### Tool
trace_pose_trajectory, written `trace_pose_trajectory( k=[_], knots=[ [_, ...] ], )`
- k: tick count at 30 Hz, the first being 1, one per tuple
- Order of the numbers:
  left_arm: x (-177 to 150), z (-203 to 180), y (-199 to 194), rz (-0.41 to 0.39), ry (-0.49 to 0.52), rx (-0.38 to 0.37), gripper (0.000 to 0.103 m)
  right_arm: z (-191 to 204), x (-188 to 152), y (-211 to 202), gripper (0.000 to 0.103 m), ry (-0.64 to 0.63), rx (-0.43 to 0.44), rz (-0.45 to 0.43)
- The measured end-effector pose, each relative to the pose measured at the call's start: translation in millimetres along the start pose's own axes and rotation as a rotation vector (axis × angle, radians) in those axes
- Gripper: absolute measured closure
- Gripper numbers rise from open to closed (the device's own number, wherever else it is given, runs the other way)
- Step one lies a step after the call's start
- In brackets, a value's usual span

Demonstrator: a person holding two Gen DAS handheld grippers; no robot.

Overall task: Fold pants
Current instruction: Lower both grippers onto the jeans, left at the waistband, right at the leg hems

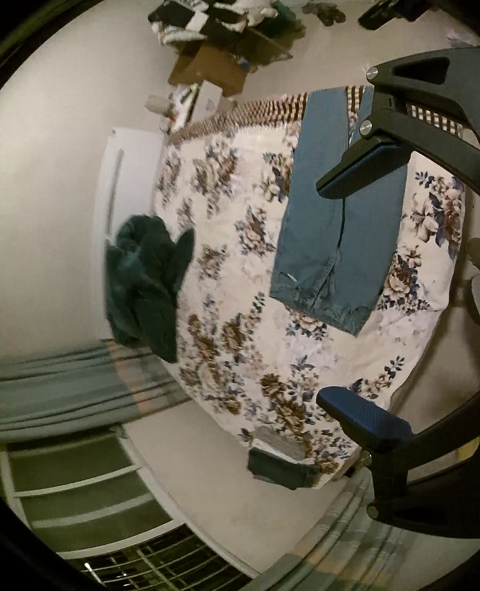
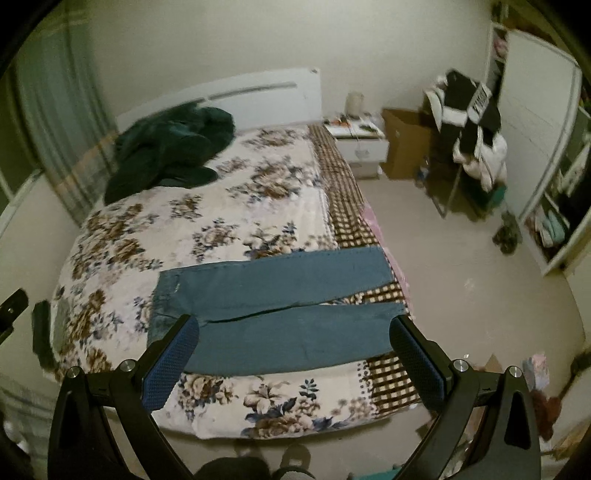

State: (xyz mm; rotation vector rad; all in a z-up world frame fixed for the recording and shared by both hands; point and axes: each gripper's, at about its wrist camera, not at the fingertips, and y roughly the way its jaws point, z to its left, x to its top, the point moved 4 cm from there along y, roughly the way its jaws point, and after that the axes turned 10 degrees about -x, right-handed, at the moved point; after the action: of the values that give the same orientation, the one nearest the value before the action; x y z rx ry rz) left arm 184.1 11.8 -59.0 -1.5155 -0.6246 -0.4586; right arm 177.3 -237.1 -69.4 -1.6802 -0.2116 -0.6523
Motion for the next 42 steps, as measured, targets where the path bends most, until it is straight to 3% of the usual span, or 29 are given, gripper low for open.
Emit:
trace_pose_trajectory(
  k=[10,20,24,27,30,32,36,40,42],
  knots=[
    [29.8,-4.4,192.7,0.160,-0.005,0.009,0.000,18.8,52.5,233.0,0.000,0.151,-0.099,0.195],
    [47.0,-12.9,404.8,0.316,-0.064,0.035,0.000,35.1,74.7,466.8,0.000,0.302,-0.170,0.371],
    [30.1,-11.8,503.1,0.443,-0.160,0.046,0.000,33.3,79.6,591.1,0.000,0.369,-0.203,0.453],
    [11.9,-6.0,570.1,0.552,-0.291,0.032,0.000,25.3,78.5,677.5,0.000,0.436,-0.214,0.524],
    [-5.4,5.7,624.6,0.618,-0.433,0.049,0.000,17.5,72.7,739.0,0.000,0.472,-0.246,0.580],
    [-12.9,12.7,650.8,0.645,-0.504,0.064,0.000,11.6,70.1,779.3,0.000,0.489,-0.277,0.607],
    [-27.4,30.7,690.1,0.682,-0.625,0.125,0.000,-0.5,69.3,819.5,0.000,0.517,-0.303,0.627],
    [-34.9,27.0,699.8,0.703,-0.594,0.178,0.000,-5.2,68.8,851.1,0.000,0.504,-0.352,0.677],
    [-32.9,16.5,686.2,0.647,-0.541,0.157,0.014,-6.0,66.5,861.9,0.001,0.490,-0.368,0.707]
  ],
)
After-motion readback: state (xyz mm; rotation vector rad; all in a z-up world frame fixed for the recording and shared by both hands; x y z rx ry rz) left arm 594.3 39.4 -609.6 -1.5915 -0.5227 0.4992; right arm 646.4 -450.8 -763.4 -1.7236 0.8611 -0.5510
